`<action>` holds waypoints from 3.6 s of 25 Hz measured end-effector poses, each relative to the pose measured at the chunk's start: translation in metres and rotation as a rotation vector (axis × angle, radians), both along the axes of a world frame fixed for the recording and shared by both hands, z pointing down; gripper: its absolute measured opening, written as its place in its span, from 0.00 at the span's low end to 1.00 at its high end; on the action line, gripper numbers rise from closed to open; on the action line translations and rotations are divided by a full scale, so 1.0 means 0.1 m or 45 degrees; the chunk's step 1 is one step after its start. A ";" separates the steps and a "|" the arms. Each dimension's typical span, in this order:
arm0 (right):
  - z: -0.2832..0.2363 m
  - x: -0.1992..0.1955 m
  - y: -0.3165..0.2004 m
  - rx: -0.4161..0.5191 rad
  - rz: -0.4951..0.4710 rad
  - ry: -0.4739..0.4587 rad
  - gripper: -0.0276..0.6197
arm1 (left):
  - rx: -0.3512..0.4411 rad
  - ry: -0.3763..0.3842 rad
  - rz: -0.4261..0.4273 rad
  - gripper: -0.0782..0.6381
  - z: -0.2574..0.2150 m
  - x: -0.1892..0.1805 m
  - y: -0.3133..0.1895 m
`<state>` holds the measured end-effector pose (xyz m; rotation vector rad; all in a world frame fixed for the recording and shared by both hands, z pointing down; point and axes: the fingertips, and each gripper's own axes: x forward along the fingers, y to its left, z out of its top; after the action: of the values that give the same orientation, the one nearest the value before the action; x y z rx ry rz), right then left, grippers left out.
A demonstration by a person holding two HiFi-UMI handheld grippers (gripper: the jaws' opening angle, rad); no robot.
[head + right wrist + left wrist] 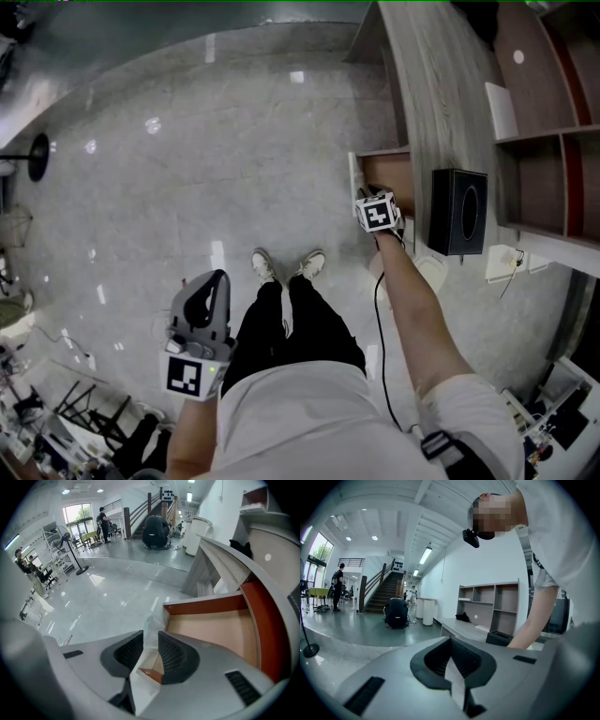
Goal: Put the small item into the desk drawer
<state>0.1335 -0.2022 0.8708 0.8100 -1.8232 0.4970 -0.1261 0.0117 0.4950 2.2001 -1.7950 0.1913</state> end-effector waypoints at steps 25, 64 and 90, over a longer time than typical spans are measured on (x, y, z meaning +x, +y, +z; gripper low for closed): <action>-0.86 -0.07 0.07 0.121 0.244 -0.158 0.28 | 0.174 0.034 0.117 0.13 -0.42 -0.12 -0.16; -3.90 0.27 0.21 0.708 0.636 -0.808 0.08 | 0.549 0.026 0.265 0.13 -1.60 -0.44 -0.44; -5.66 0.71 0.68 1.103 0.265 -0.951 0.08 | 0.636 -0.014 0.145 0.13 -1.93 -0.24 -0.42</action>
<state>0.2040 -0.1342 0.3046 1.5496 -2.7181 0.1010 -0.1502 -0.0306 0.3015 2.6382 -1.8791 -0.2519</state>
